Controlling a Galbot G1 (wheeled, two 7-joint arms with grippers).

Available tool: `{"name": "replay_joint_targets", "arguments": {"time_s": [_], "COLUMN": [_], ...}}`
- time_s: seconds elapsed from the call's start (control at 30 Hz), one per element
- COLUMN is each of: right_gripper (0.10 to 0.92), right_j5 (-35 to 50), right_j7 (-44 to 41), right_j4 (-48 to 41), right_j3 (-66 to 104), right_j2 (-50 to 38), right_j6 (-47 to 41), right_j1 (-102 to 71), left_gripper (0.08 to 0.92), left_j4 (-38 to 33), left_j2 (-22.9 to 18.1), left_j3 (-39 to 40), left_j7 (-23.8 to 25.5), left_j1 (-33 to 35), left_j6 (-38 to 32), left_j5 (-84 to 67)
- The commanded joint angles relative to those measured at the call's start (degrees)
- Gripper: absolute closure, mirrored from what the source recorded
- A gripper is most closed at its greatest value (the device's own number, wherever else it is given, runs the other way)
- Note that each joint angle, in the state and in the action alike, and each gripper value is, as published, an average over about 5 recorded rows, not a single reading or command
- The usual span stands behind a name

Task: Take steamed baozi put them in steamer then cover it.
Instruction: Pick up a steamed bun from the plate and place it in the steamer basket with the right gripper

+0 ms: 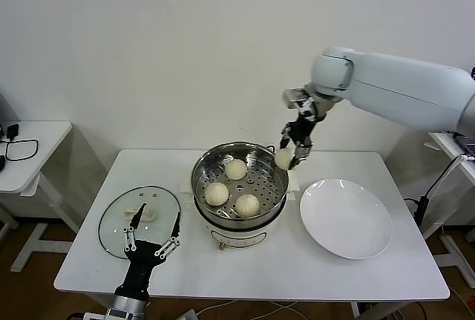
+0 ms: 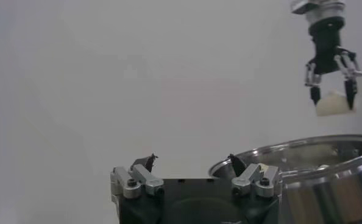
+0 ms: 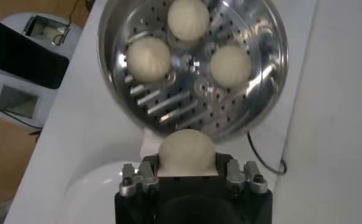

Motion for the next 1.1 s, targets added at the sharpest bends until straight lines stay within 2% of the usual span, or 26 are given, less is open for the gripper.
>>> {"name": "replay_joint_targets", "arguments": {"time_s": [0.03, 1.1], "right_gripper": [0.393, 0.389], "right_j5": [2.8, -4.5], "right_j7": [3.1, 6.4], "right_j4": [0.5, -7.2], "right_j3": [-2.3, -1.8], "right_j2": [8.2, 10.5], "right_j6": [-3.3, -3.7], "right_j1": [-1.5, -10.9], "left_gripper": [0.177, 0.177], "left_j4": [-0.1, 0.1], "left_j2": [0.0, 0.0], "left_j3": [0.0, -0.9], "left_j7": [0.0, -0.3], "left_j1": [0.0, 0.4], "left_j6": [0.0, -0.5], "left_j5": [0.0, 0.0]}}
